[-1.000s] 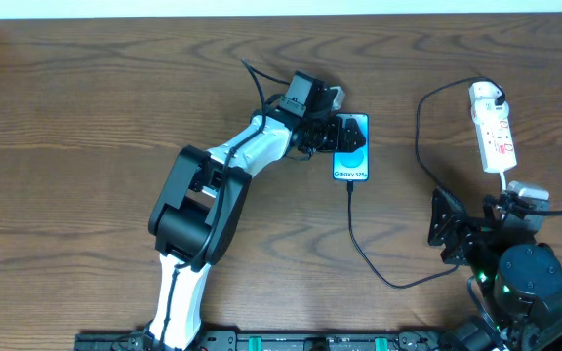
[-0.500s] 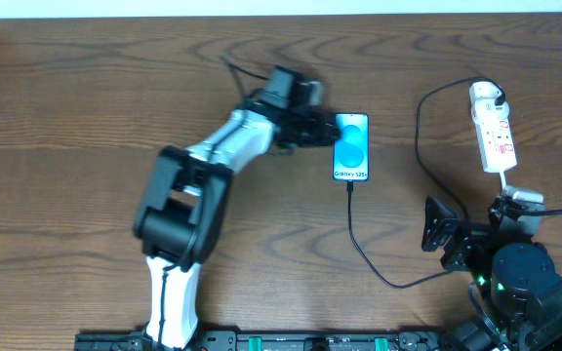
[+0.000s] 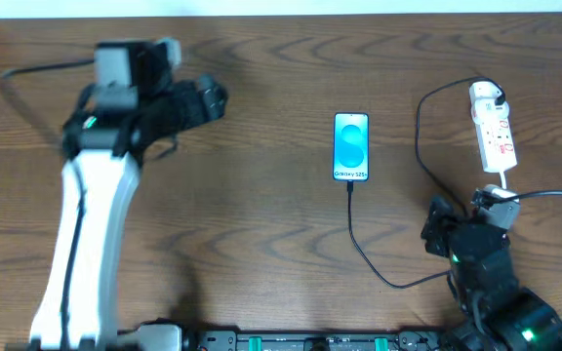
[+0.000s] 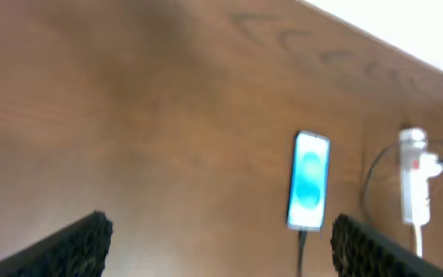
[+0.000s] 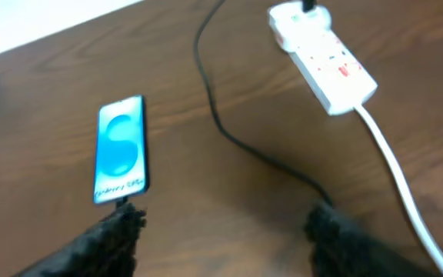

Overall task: Plug charger to phone and switch on socket
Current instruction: 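Open the left gripper and retract the left arm toward rest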

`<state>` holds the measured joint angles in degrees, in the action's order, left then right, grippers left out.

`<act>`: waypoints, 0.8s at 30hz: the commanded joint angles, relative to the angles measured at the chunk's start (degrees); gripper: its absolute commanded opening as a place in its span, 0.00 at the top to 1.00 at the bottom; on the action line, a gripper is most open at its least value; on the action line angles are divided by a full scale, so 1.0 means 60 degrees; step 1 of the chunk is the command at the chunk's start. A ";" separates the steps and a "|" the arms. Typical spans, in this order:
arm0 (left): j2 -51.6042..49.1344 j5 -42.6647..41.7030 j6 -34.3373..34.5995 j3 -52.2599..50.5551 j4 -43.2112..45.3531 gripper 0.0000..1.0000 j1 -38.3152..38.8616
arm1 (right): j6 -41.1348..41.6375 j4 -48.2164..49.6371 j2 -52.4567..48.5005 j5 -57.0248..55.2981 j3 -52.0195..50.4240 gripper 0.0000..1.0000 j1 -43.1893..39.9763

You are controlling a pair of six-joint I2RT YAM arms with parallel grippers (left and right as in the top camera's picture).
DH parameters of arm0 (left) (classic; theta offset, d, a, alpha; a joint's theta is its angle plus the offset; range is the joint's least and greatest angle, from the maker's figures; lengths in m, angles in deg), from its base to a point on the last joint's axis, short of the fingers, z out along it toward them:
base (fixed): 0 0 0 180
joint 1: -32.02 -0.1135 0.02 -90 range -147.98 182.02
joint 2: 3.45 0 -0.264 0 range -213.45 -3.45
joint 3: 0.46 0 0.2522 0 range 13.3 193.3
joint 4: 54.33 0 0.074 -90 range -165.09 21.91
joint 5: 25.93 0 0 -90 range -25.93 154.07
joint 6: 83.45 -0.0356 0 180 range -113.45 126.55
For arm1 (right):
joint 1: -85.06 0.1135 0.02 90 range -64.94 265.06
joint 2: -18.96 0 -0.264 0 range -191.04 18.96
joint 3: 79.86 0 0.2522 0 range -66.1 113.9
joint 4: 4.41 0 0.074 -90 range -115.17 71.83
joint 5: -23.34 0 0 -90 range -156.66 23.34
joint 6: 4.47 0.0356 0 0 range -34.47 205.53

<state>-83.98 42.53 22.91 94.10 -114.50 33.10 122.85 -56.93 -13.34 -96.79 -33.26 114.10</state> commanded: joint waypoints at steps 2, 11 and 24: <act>0.1636 0.2022 -0.0226 0.0033 -0.1982 0.09 -0.0044 | 0.0302 0.1009 -0.1155 -0.0390 -0.0135 0.46 -0.0681; 0.4619 0.3268 -0.0222 -0.0215 -0.5023 0.09 -0.0044 | -0.0484 0.4805 -0.5155 0.3260 -0.0106 0.54 -0.2237; 0.9165 0.3497 0.0324 -0.3894 -0.2350 0.08 -0.0044 | -0.1282 0.0608 -0.7238 0.3836 0.1701 0.99 -0.3708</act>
<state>-30.91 62.18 23.82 76.24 -133.02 32.97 117.60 -49.30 -58.10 -71.09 -27.47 94.84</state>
